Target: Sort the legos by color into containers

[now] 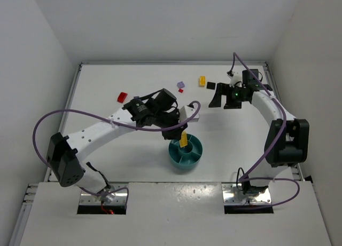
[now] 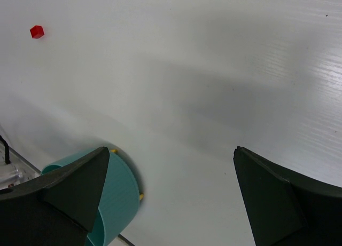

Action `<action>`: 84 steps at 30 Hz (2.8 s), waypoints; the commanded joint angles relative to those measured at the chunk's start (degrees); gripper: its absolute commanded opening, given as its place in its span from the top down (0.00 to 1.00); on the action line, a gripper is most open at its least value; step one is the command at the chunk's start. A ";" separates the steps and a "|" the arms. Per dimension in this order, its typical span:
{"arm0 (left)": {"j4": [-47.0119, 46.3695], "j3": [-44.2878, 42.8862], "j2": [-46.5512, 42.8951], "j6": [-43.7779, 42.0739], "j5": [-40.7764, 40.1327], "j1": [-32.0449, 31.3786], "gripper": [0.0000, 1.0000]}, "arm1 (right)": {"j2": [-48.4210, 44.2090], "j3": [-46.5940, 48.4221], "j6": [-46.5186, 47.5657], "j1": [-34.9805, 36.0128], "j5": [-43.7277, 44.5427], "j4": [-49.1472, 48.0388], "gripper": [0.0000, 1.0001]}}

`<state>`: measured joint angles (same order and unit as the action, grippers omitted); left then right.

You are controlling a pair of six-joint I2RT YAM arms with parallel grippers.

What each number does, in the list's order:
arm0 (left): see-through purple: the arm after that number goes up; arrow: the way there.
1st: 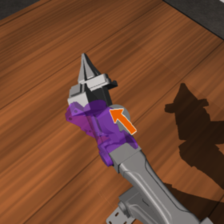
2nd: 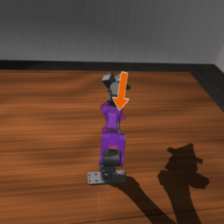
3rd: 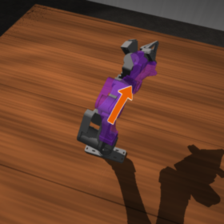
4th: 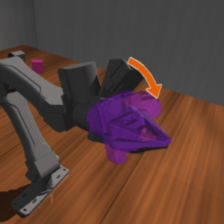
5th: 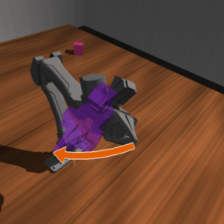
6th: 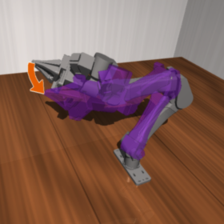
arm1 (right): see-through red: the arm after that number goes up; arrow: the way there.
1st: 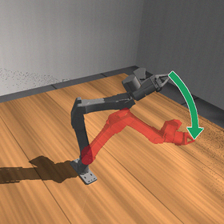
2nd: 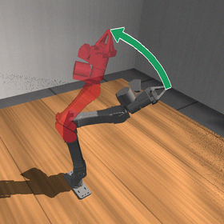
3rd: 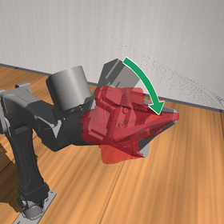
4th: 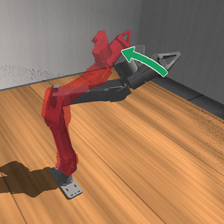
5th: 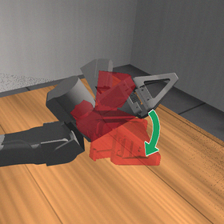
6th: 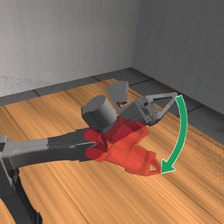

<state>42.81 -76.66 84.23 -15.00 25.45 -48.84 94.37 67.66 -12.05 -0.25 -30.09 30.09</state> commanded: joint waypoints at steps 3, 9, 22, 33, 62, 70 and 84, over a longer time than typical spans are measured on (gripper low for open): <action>-1.06 -0.50 0.59 -0.82 0.39 -2.04 1.00 | -0.15 2.30 0.01 -0.28 -0.59 -1.08 0.00; -2.11 -0.50 2.25 -0.82 0.39 -2.58 1.00 | -0.15 1.78 0.01 -0.28 -0.59 -1.08 0.00; -3.17 1.17 4.18 -0.29 -0.23 -3.19 1.00 | 0.38 1.78 0.01 -0.28 -0.59 -1.08 0.00; -3.17 1.17 5.42 -0.29 -0.23 -3.19 0.98 | 0.38 1.25 0.01 -0.28 -1.12 -1.08 0.00; -3.17 -15.53 0.33 4.89 -6.64 16.74 0.07 | 16.53 26.95 2.56 3.76 12.49 0.06 0.07; -4.40 -12.38 -3.36 8.06 -7.79 26.07 0.04 | 37.19 51.94 1.51 10.35 24.98 5.59 0.07; -8.09 -5.61 -7.15 12.46 -3.83 36.44 0.03 | 48.37 60.31 -2.98 13.96 39.84 5.33 0.05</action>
<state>36.73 -83.05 79.13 -3.75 19.92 -13.26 143.81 124.33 -13.56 14.39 5.82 36.29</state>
